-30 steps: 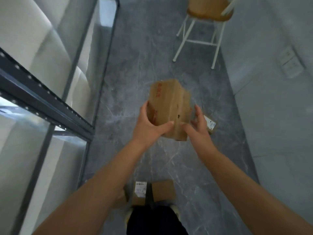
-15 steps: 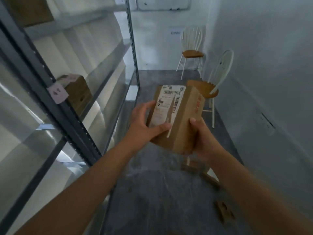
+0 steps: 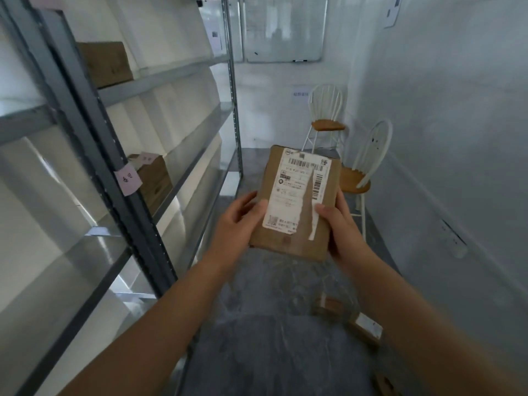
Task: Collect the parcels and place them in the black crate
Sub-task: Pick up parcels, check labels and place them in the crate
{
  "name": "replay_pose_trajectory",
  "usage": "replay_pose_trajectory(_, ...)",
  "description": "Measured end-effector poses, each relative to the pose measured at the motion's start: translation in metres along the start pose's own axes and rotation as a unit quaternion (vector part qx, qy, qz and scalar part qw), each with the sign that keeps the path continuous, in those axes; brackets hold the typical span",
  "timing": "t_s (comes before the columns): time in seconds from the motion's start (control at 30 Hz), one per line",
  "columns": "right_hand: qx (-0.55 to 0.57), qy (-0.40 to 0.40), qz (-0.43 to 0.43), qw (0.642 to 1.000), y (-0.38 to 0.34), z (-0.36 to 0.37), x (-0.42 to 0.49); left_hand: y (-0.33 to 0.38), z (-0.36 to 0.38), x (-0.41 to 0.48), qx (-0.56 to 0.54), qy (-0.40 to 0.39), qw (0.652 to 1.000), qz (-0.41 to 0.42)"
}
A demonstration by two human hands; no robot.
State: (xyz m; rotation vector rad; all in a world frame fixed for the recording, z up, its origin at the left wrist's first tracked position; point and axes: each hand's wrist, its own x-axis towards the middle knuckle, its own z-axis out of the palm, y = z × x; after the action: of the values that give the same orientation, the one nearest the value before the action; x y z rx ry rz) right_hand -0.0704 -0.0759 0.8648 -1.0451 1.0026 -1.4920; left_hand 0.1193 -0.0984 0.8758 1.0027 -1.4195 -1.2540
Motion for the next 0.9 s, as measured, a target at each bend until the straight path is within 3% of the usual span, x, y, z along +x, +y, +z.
replay_pose_trajectory(0.1, 0.011, -0.045, 0.006, 0.999, -0.005, 0.005, -0.003, 0.008, -0.015, -0.002, -0.039, -0.007, 0.999, 0.012)
replay_pose_trajectory(0.2, -0.002, -0.081, -0.006, 0.997, -0.008, 0.018, -0.006, 0.019, -0.015, -0.009, -0.069, -0.073, 0.994, 0.046)
replay_pose_trajectory(0.27, -0.003, -0.087, -0.019, 0.996, -0.014, 0.027, -0.008, 0.025, -0.011, -0.016, -0.105, -0.066, 0.991, 0.046)
replay_pose_trajectory(0.4, -0.003, -0.124, -0.052, 0.991, -0.023, 0.044, -0.011, 0.036, -0.009, -0.034, -0.092, 0.012, 0.991, 0.101)
replay_pose_trajectory(0.6, 0.0, -0.224, -0.035, 0.974, -0.022, 0.073, -0.026, 0.044, -0.019, -0.085, -0.061, 0.141, 0.981, 0.118)
replay_pose_trajectory(0.9, 0.071, -0.422, 0.043, 0.903, -0.003, 0.135, -0.096, 0.061, -0.029, -0.215, -0.008, 0.331, 0.936, 0.118)
